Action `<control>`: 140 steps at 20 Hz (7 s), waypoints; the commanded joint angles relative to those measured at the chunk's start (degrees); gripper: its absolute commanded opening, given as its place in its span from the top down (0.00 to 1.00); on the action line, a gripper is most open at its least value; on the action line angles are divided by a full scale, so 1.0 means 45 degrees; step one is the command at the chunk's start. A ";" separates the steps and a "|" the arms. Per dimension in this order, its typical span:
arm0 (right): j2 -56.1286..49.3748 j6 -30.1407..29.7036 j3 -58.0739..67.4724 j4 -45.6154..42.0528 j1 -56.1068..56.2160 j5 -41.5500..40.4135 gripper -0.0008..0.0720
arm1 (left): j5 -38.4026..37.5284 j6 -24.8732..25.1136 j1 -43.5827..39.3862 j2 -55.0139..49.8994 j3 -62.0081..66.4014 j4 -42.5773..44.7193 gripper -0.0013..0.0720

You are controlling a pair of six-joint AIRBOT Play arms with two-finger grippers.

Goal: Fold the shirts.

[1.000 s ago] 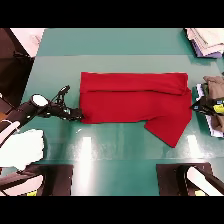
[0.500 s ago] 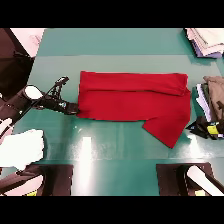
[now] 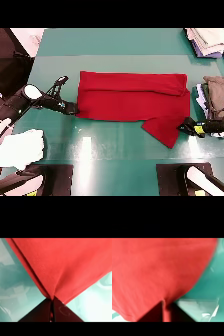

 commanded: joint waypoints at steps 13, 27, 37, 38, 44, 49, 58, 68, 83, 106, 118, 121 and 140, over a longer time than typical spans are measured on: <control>0.6139 0.0967 0.0233 -0.2011 0.0903 0.5960 0.97 | -0.4318 -0.0233 -0.0010 0.2103 -0.0831 0.2249 0.95; 0.0646 0.0379 0.5353 -0.0753 0.2365 0.1807 0.97 | 0.4425 -0.2467 -0.0010 0.2108 -0.0248 0.2832 0.95; -0.4274 0.0617 0.9170 -0.0913 0.3682 0.0418 0.96 | 0.6936 -0.2487 -0.0010 -0.1282 0.1311 0.2521 0.95; -0.4605 0.0622 0.9471 -0.0894 0.3808 0.0238 0.96 | 0.7140 -0.2628 -0.0010 -0.1394 0.1311 0.2511 0.95; -0.5552 0.0515 1.1079 0.0165 0.3619 0.0996 0.14 | 0.6062 -0.2992 -0.0010 -0.1321 0.2268 0.2555 0.13; -0.4274 -0.0821 0.9214 0.0359 0.1365 0.2040 0.14 | 0.3385 -0.2977 -0.0010 -0.1326 0.3376 0.2463 0.94; -0.6863 -0.3871 0.8223 0.2458 -0.1321 0.3099 0.14 | 0.0899 -0.2885 -0.0015 -0.1379 0.3332 0.1185 0.95; -0.9122 -0.4367 0.9335 0.4619 0.0257 0.4381 0.24 | 0.0772 -0.2890 -0.0015 -0.1379 0.3337 0.0831 0.95; -0.4687 -0.1783 1.0530 0.4750 0.2045 0.5100 0.97 | 0.1763 -0.2210 -0.4823 -0.6936 0.9457 0.0495 0.95; -0.7732 0.0214 1.8360 0.4741 0.9777 0.3507 0.97 | -0.0981 -0.1549 -0.3026 -0.9802 1.3294 0.0194 0.95; -1.1443 -0.1982 1.9569 0.4750 1.3410 -0.1311 0.96 | -0.3517 -0.1564 0.2365 -0.3531 1.3318 0.2905 0.95; -1.2546 -0.2341 1.9924 0.4843 1.4464 -0.3905 0.34 | -0.3939 -0.1564 0.2438 -0.3123 1.3318 0.2900 0.95; -0.7893 -0.1802 0.9248 0.6057 0.7611 -0.0233 0.05 | -0.4556 -0.1564 0.2385 -0.3211 1.3304 0.2171 0.95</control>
